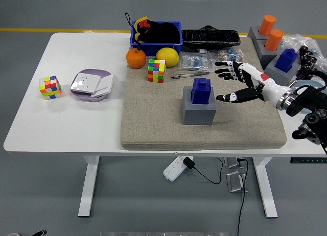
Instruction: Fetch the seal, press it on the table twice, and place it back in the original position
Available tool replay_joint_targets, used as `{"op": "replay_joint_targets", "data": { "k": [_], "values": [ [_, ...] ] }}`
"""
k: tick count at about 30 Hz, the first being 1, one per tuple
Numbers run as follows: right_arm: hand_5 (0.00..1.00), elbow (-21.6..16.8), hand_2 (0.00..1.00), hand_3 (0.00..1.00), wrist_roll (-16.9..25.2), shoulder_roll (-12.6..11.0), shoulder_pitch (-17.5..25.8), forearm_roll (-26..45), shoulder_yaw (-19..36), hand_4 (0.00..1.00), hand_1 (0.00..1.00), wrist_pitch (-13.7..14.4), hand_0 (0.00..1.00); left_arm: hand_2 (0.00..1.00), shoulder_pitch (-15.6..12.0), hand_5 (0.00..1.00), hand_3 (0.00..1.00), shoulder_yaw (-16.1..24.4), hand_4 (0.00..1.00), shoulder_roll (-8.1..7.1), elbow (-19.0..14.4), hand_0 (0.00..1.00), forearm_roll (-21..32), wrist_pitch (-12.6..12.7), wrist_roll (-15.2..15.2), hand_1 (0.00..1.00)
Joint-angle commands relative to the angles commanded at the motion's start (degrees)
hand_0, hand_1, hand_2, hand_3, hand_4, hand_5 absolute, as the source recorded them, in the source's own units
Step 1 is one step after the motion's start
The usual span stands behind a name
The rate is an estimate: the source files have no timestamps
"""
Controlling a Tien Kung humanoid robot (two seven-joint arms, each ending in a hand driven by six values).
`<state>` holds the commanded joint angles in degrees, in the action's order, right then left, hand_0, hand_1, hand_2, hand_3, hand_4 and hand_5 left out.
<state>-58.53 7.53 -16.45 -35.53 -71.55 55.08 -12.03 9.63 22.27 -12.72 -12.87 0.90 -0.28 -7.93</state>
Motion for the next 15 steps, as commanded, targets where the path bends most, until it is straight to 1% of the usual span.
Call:
{"op": "replay_joint_targets", "data": {
  "k": [9, 14, 15],
  "values": [
    [0.002, 3.79, 0.819, 0.88, 0.5, 2.21, -3.0, 1.09, -3.87, 0.933, 0.829, -0.55, 0.882, 0.776, 0.32, 0.429, 0.815, -0.42, 0.7, 0.0, -0.07, 0.812, 0.07, 0.01, -0.02, 0.806],
    [0.002, 4.77, 0.819, 0.88, 1.44, 2.64, -4.02, 0.44, -5.92, 0.933, 0.829, 0.64, 0.882, 0.776, 0.16, 0.429, 0.815, -1.03, 0.7, 0.04, -0.03, 0.812, 0.46, -0.1, -0.11, 0.806],
    [0.002, 4.88, 0.771, 0.846, 1.6, 2.67, -4.13, 0.41, -6.17, 0.936, 0.806, 0.85, 0.879, 0.776, 0.15, 0.427, 0.815, -1.07, 0.702, 0.04, -0.02, 0.812, 0.49, -0.1, -0.11, 0.807]
  ]
}}
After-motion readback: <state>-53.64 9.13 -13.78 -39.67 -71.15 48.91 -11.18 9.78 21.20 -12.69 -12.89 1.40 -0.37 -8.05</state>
